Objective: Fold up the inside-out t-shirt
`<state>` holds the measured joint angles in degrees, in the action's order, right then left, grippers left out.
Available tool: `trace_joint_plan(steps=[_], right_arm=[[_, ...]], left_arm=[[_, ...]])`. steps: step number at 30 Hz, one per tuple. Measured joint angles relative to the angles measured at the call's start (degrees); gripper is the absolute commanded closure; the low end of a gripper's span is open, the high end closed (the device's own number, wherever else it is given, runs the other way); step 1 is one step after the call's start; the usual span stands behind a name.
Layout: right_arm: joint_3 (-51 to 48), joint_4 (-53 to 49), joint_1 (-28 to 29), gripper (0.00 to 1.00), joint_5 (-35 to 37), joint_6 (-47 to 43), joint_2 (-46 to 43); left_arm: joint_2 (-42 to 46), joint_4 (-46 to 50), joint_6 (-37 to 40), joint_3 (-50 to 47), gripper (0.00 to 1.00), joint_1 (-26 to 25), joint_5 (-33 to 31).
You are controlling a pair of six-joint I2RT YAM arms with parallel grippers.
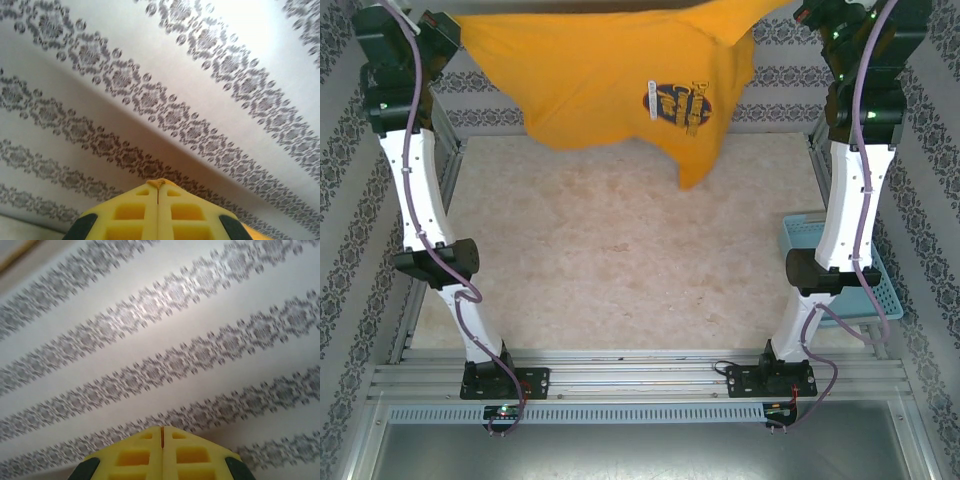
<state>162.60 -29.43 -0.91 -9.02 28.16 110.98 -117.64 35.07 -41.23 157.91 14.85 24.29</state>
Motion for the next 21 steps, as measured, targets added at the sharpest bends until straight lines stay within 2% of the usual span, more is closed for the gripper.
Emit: trace_joint_plan(steps=[4, 8, 10, 12, 16, 19, 21], right_arm=[[-3.4, 1.5, 0.1, 1.0, -1.8, -0.1, -1.6], [-17.7, 1.0, 1.6, 1.0, -2.7, -2.1, -6.9], [-30.7, 1.8, 2.3, 1.0, -2.6, -2.9, -12.3], [-47.0, 3.1, 2.6, 1.0, -2.7, -2.6, -19.1], [-72.5, 3.4, 1.7, 1.0, -2.8, 0.3, -30.5], [-86.6, 2.6, 0.4, 1.0, -4.3, 3.3, -38.1], [-93.7, 1.5, -0.2, 1.0, -5.0, 5.0, -42.4]], left_arm=[[0.7, -1.6, 0.2, -0.9, 1.0, 0.5, 2.9], [4.4, -2.3, 1.2, -10.7, 1.0, 0.5, 7.8], [9.2, -3.9, 2.1, -22.6, 1.0, 0.2, 9.6], [16.5, -7.5, 2.3, -39.9, 1.0, -0.2, 10.7], [30.2, -12.3, 1.7, -71.6, 1.0, -0.7, 11.7], [37.9, -12.6, 1.1, -87.0, 1.0, -0.9, 11.8], [41.8, -11.5, 0.9, -93.9, 1.0, -0.9, 12.0]])
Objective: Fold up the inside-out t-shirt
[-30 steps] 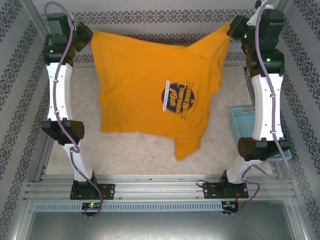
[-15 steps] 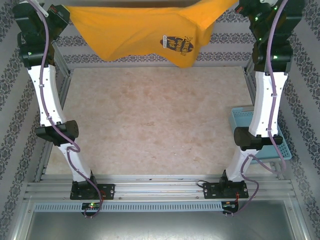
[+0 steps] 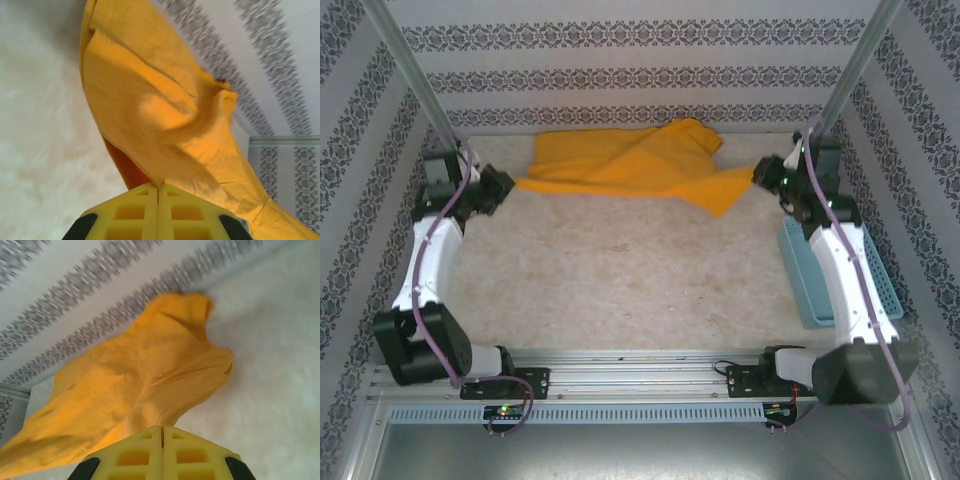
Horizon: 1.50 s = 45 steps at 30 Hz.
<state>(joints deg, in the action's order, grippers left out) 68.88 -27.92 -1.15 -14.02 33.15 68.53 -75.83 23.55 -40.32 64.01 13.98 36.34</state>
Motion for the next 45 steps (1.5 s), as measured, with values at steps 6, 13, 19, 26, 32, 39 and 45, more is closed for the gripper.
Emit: trace_joint_plan(steps=[6, 13, 19, 26, 32, 39, 45], right_arm=[[-20.7, -4.3, -2.4, 1.0, -1.4, 6.0, -12.7], [-32.7, -16.2, -2.9, 1.0, 1.1, 11.6, -27.4], [-31.8, -22.8, -2.9, 1.0, 5.3, 13.0, -34.3], [-22.0, -19.6, -2.9, 1.0, 6.9, 10.8, -21.0], [-13.2, -12.5, -2.3, 1.0, 8.0, 8.6, -5.6], [2.3, -9.4, 3.0, 1.0, 10.3, 6.1, 13.0], [12.0, -8.7, 5.2, 1.0, 13.0, 5.1, 23.6]], left_arm=[[9.1, 4.1, -0.3, -18.3, 1.0, 0.0, -0.2], [20.5, 11.8, -1.5, -28.7, 1.0, 0.0, -5.4], [33.7, 16.3, -5.1, -31.5, 1.0, 0.0, -10.7], [20.2, 13.6, -5.3, -26.8, 1.0, 0.0, -12.7], [4.5, 7.9, -4.7, -17.9, 1.0, 0.0, -12.3], [-10.2, 3.8, -3.5, -8.2, 1.0, -0.1, -11.1], [-19.7, 3.2, -2.9, -0.7, 1.0, -0.2, -10.9]])
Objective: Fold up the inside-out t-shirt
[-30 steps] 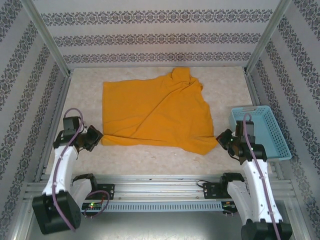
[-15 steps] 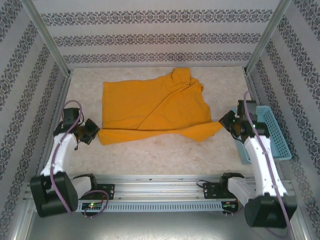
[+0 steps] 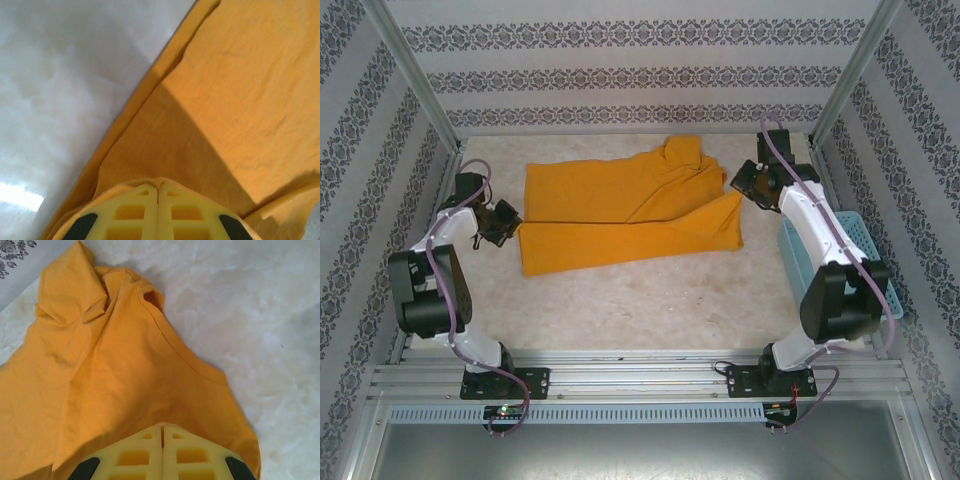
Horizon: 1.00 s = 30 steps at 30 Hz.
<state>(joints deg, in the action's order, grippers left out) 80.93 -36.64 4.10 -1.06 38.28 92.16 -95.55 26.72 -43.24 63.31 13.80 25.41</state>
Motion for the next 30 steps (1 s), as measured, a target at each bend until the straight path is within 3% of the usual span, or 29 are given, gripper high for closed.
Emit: trace_joint_plan(steps=[5, 6, 8, 10, 13, 17, 23, 26, 30], right_arm=[[6.3, 0.0, 0.9, 1.0, 1.2, -0.2, 7.5], [7.6, 0.0, 0.9, 0.95, 1.2, -0.3, 9.0], [10.3, 0.0, 1.0, 0.73, 1.2, -0.6, 11.9], [13.5, -0.4, 1.0, 0.52, 1.2, -1.3, 14.8], [18.7, -2.4, 1.0, 0.41, 1.3, -3.3, 18.4], [17.3, -3.1, 1.0, 0.39, 1.3, -5.7, 17.1], [-4.7, -0.2, 0.5, 0.43, -1.2, -6.4, 4.1], [-13.9, 1.9, -0.9, 0.45, -4.0, -5.3, 0.4], [-21.4, 4.4, -2.5, 0.45, -6.6, -4.5, 0.1]], left_arm=[[-5.2, -0.1, 0.7, 5.1, 0.95, -1.0, -0.3], [-6.1, -0.1, 0.8, 6.1, 0.91, -1.3, -0.5], [-7.3, -0.1, 1.1, 7.4, 0.8, -1.6, -0.8], [-8.1, 0.3, 1.6, 8.6, 0.59, -1.7, -1.9], [-8.6, 2.1, 2.8, 10.9, 0.4, -1.8, -3.7], [-4.1, 3.1, 4.1, 9.4, 0.32, -3.2, -8.1], [7.6, 3.0, 4.5, 1.3, 0.35, -14.6, -11.1], [7.1, 1.0, 4.4, -2.4, 0.35, -20.3, -10.5], [4.1, -1.1, 3.6, -8.1, 0.36, -21.7, -10.3]])
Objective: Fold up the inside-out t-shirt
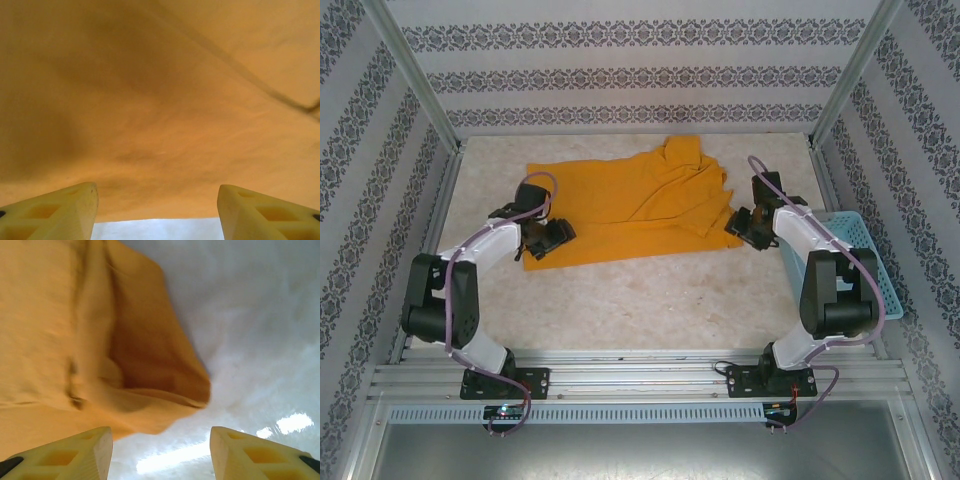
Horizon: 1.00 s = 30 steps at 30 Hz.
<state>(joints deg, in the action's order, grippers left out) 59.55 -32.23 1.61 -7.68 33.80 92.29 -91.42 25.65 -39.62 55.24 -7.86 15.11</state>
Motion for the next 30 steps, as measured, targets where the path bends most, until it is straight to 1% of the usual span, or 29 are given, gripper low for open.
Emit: trace_joint_plan(steps=[3, 6, 12, 15, 17, 19, 21, 23, 24, 26, 27, 30], right_arm=[[-3.8, 2.2, -0.3, 0.45, -1.6, 0.9, 0.0], [-5.6, 4.2, -0.4, 0.45, -3.1, 2.1, 0.3], [-5.0, 7.4, -1.5, 0.56, -2.6, 3.0, 4.6], [-3.8, 7.5, -2.3, 0.65, -0.8, 2.9, 6.1], [-2.7, 7.5, -2.3, 0.75, 0.2, 2.4, 6.8], [-2.1, 7.8, -2.2, 0.82, 0.9, 2.3, 7.1], [-1.9, 8.1, -2.2, 0.86, 1.0, 2.2, 7.2], [-1.8, 8.1, -2.2, 0.85, 1.0, 1.9, 7.2], [-1.7, 8.1, -2.2, 0.83, 1.1, 1.8, 7.2], [-1.7, 8.0, -2.2, 0.73, 1.3, 1.0, 6.9], [-1.7, 7.8, -2.3, 0.7, 1.3, 0.6, 6.5], [-2.8, 7.7, -2.3, 0.68, 1.2, 0.3, 3.0]], left_arm=[[-2.4, -1.2, -0.5, -2.1, 0.36, 0.1, -0.3], [-3.5, -2.4, -0.8, -2.5, 0.36, 0.1, -0.6], [-4.5, -4.2, -0.7, -2.3, 0.36, 1.2, -1.2], [-4.7, -4.9, -0.4, -2.2, 0.36, 2.4, -1.8], [-4.7, -5.3, -0.1, -2.2, 0.36, 3.2, -1.9], [-4.7, -5.6, 0.2, -2.2, 0.36, 4.1, -1.9], [-4.8, -5.8, 0.4, -2.2, 0.36, 4.8, -1.8], [-4.8, -6.0, 0.5, -2.2, 0.36, 5.3, -1.7], [-4.8, -6.0, 0.5, -2.2, 0.36, 5.4, -1.7], [-4.9, -6.1, 0.7, -2.2, 0.36, 5.6, -1.5], [-4.9, -6.1, 0.7, -2.2, 0.36, 5.7, -1.4], [-5.0, -6.3, 1.1, -2.2, 0.36, 6.0, -1.4]])
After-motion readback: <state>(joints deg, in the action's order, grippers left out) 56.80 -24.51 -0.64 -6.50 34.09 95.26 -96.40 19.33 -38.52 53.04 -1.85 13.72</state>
